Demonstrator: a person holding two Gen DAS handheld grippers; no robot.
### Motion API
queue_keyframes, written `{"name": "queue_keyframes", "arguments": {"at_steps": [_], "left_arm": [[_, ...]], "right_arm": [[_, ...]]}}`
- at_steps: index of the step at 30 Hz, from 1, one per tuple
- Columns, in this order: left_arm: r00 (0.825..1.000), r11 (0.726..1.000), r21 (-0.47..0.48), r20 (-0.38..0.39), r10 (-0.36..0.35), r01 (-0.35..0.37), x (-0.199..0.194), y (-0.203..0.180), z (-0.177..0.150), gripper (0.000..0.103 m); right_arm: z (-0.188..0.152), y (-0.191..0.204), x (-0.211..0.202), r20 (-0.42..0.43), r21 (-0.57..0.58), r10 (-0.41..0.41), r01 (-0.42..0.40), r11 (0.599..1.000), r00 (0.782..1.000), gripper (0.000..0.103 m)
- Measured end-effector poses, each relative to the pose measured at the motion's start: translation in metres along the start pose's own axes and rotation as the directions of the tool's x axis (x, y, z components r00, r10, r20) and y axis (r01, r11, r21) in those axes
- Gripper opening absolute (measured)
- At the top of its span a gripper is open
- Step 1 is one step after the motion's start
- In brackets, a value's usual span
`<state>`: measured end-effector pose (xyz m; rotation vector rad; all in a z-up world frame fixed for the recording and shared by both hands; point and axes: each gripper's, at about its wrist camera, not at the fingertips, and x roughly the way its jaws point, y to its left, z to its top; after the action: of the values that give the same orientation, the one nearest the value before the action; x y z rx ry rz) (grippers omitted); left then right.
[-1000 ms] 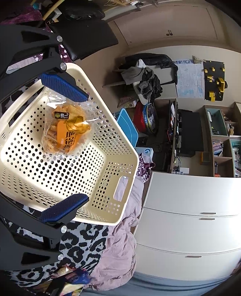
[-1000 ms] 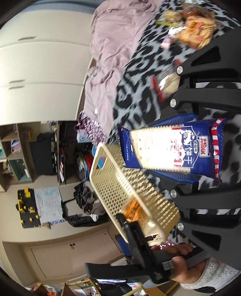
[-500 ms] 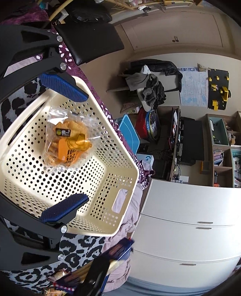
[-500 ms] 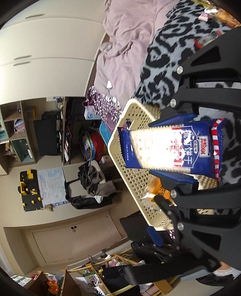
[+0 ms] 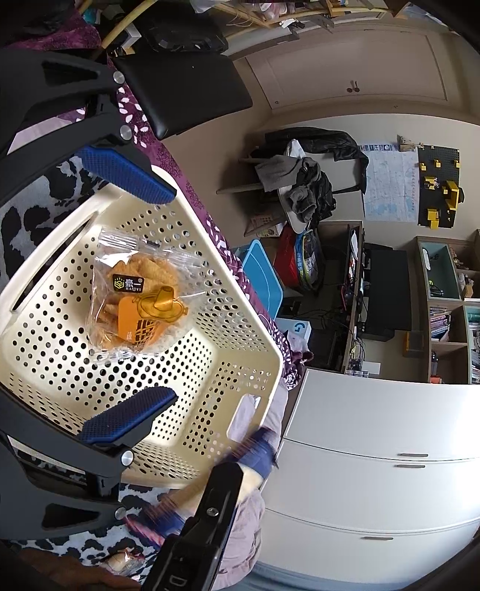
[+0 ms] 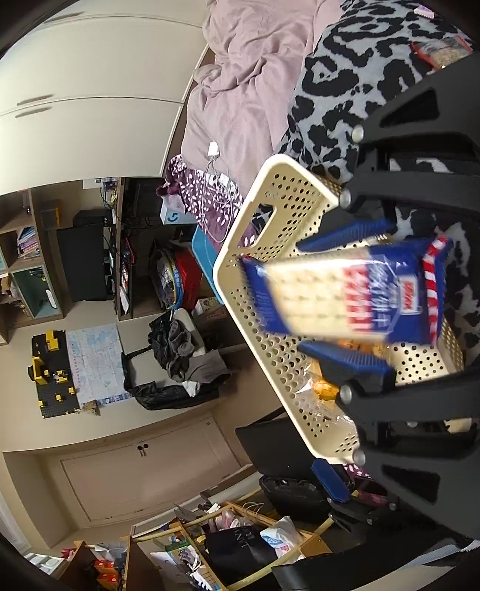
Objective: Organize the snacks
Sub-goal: 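Move the blue cracker pack into the basket and open the right gripper, then withdraw both grippers from the basket back over the snacks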
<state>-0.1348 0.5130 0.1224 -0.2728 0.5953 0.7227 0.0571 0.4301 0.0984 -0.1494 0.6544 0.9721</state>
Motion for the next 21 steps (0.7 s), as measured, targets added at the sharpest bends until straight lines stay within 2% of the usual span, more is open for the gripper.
{"name": "queue_keyframes", "arguments": {"at_steps": [2, 16, 21], "left_arm": [[1.0, 1.0, 0.004, 0.0, 0.004, -0.004, 0.001, -0.001, 0.001, 0.101], [1.0, 1.0, 0.016, -0.009, 0.016, -0.016, -0.002, -0.006, 0.004, 0.101], [1.0, 1.0, 0.026, -0.017, 0.014, -0.013, -0.003, -0.01, 0.004, 0.101]], "right_arm": [[0.0, -0.001, -0.001, 0.015, 0.011, -0.008, 0.008, 1.0, 1.0, 0.069], [-0.013, -0.012, -0.014, 0.002, 0.031, -0.015, 0.015, 0.999, 1.0, 0.07], [-0.02, -0.021, -0.025, 0.028, 0.061, -0.038, 0.036, 0.997, 0.999, 0.088]]}}
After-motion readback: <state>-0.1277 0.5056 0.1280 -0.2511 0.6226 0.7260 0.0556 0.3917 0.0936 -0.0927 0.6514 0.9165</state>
